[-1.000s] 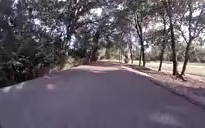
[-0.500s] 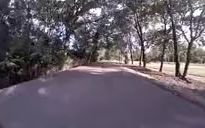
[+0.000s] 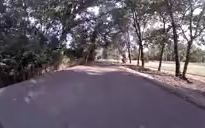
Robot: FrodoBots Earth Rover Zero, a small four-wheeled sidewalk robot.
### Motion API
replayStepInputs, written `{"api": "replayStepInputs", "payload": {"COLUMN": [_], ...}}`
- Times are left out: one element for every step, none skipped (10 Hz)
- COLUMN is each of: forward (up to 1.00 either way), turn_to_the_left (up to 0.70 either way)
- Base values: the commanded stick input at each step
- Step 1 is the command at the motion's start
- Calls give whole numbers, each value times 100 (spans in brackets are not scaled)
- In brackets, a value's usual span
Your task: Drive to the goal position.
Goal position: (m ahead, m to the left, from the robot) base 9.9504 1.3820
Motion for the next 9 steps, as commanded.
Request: {"api": "replayStepInputs", "payload": {"forward": [70, 70, 70, 70, 70, 70, 70, 70, 70], "turn_to_the_left": [31, 6, 0, 0, 0, 0, 0, 0, 0]}}
